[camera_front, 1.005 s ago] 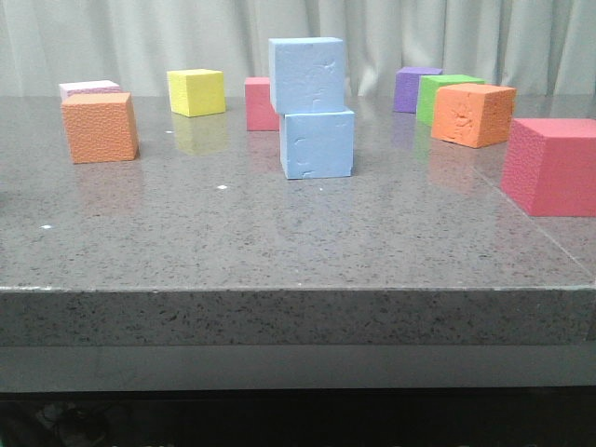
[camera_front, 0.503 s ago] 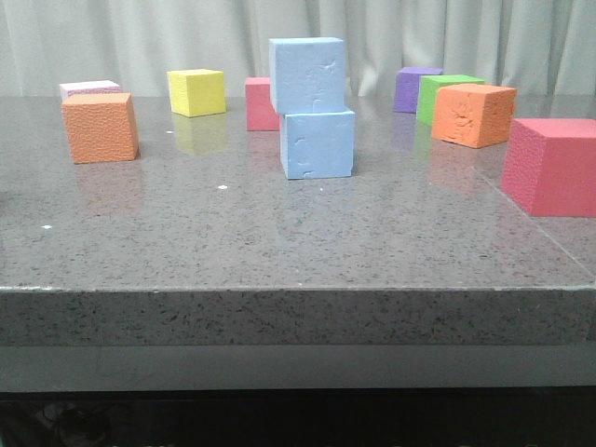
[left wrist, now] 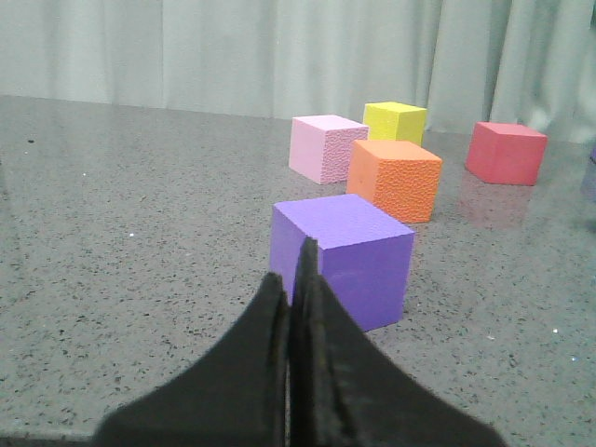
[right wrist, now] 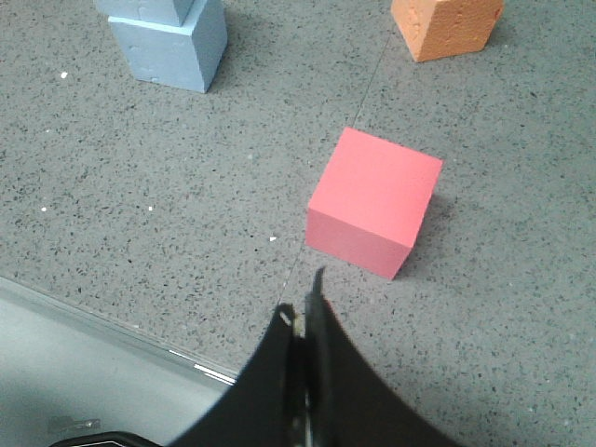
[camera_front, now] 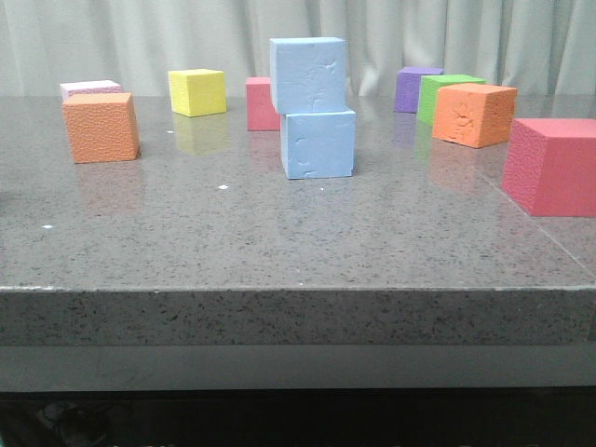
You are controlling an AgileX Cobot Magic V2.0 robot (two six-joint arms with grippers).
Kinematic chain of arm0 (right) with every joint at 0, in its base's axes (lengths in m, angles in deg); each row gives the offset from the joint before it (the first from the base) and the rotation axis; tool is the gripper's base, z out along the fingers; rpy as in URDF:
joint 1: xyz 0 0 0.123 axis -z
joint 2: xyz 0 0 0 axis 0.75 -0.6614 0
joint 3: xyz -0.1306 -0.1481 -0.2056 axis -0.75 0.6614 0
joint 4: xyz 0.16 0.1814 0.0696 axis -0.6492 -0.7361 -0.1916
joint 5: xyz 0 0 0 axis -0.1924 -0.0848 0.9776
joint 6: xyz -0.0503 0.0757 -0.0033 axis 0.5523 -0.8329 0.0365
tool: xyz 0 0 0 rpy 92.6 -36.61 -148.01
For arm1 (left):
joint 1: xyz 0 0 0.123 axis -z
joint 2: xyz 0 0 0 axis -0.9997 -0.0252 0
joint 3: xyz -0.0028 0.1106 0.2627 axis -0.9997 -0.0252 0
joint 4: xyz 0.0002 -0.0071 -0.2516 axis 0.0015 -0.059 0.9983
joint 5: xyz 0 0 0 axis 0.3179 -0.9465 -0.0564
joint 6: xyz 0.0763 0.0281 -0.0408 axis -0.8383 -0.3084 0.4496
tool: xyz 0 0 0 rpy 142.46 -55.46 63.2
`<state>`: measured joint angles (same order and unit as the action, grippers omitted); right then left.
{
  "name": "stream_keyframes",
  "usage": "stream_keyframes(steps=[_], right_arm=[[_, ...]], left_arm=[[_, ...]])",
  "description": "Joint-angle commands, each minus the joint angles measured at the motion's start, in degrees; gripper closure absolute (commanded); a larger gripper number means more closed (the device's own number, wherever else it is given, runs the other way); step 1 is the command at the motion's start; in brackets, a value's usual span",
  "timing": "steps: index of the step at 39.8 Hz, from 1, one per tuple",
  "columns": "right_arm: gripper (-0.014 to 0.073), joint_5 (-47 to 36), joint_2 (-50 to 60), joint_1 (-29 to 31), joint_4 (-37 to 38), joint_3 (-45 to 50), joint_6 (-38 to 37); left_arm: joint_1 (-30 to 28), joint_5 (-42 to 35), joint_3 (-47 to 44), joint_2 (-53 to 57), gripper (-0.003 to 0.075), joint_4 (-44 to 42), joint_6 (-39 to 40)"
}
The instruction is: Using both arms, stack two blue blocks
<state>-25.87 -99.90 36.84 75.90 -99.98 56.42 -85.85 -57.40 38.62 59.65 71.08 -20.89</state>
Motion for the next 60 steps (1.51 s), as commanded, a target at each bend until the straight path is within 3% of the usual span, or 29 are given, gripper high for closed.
stream_keyframes(steps=[1,19,29,35,43,60], right_arm=[[0.0662,-3.15,0.45,0.14,-0.53,-1.45,0.7],[0.0662,-4.98,2.78,-0.09,0.78,0.64,0.7],[0.0662,-32.58,22.21,6.45,1.24,25.12,0.7],[0.0662,-43.54,37.53,9.82,-0.42,42.25,0.7],[0.0662,-45.59,46.9,10.56,-0.63,50.73,0.7],[0.0662,-47.51,47.67,10.51,-0.63,53.6,0.7]], left_arm=[[0.41,-4.85,-2.06,1.36,0.0739,-0.01,0.38],[0.41,-4.85,-2.06,1.36,0.0739,-0.01,0.38],[0.41,-4.85,-2.06,1.29,0.0739,-0.01,0.38],[0.41,-4.85,-2.06,1.29,0.0739,-0.01,0.38],[0.41,-4.85,-2.06,1.29,0.0739,-0.01,0.38],[0.41,-4.85,-2.06,1.29,0.0739,-0.01,0.38]])
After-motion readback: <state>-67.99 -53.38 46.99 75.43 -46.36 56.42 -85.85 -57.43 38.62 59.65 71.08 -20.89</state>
